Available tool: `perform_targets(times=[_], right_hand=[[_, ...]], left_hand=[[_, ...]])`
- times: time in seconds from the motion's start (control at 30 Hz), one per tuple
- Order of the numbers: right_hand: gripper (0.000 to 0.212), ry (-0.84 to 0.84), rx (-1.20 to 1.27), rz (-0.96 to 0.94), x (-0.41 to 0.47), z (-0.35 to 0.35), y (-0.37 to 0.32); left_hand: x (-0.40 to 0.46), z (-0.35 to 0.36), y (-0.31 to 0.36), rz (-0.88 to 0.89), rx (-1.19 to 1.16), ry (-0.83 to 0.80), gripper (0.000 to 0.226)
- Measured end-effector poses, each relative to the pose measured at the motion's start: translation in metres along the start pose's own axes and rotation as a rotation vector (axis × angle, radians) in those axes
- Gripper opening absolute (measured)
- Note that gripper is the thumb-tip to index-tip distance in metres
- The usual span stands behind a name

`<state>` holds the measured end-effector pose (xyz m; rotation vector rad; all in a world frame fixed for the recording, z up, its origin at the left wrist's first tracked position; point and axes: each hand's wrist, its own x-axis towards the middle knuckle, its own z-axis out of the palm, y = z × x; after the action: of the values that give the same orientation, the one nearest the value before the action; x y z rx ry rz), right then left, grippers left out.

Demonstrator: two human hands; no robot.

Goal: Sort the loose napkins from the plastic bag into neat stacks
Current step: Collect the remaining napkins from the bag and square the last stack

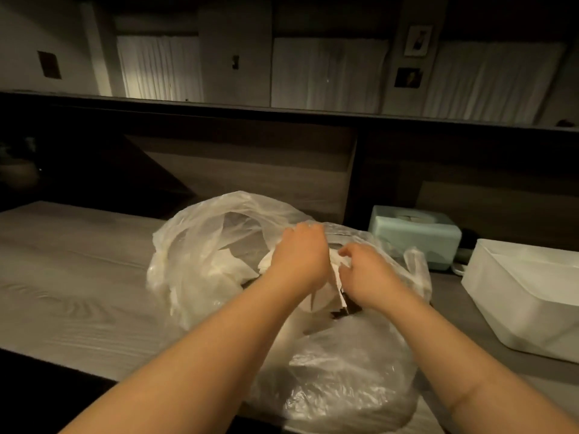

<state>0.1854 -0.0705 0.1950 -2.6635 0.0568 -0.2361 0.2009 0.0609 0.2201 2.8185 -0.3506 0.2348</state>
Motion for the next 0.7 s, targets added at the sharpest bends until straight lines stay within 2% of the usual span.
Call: perform_targets(times=[0.07,0.13,0.2,0.3,0.43,0.6,0.7], right_hand=[[0.045,0.016,-0.045,-0.049,-0.001,0.005,0.008],[0.032,0.040,-0.027,-0.073,-0.002,0.010,0.019],[0.020,0.081,-0.010,-0.076,-0.003,0.013,0.028],[0.017,0.100,-0.040,-0.087,-0.001,0.011,0.036],[0.024,0.097,-0.131,-0.117,-0.002,0.006,0.039],[0.028,0.190,-0.140,-0.146,0.004,0.011,0.041],[0.039,0.233,-0.122,-0.161,0.005,0.013,0.041]], left_hand=[[0.005,0.020,0.003,-0.001,-0.135,0.012,0.063],[0.005,0.037,-0.001,-0.043,-0.218,-0.004,0.057],[0.004,0.051,-0.008,-0.034,-0.164,-0.035,0.063],[0.006,0.057,-0.016,0.048,-0.080,-0.066,0.073],[0.005,0.048,-0.021,0.097,-0.112,-0.147,0.083],[0.003,0.044,-0.024,0.117,-0.134,-0.145,0.078],[0.003,0.044,-0.024,0.128,-0.151,-0.136,0.076]])
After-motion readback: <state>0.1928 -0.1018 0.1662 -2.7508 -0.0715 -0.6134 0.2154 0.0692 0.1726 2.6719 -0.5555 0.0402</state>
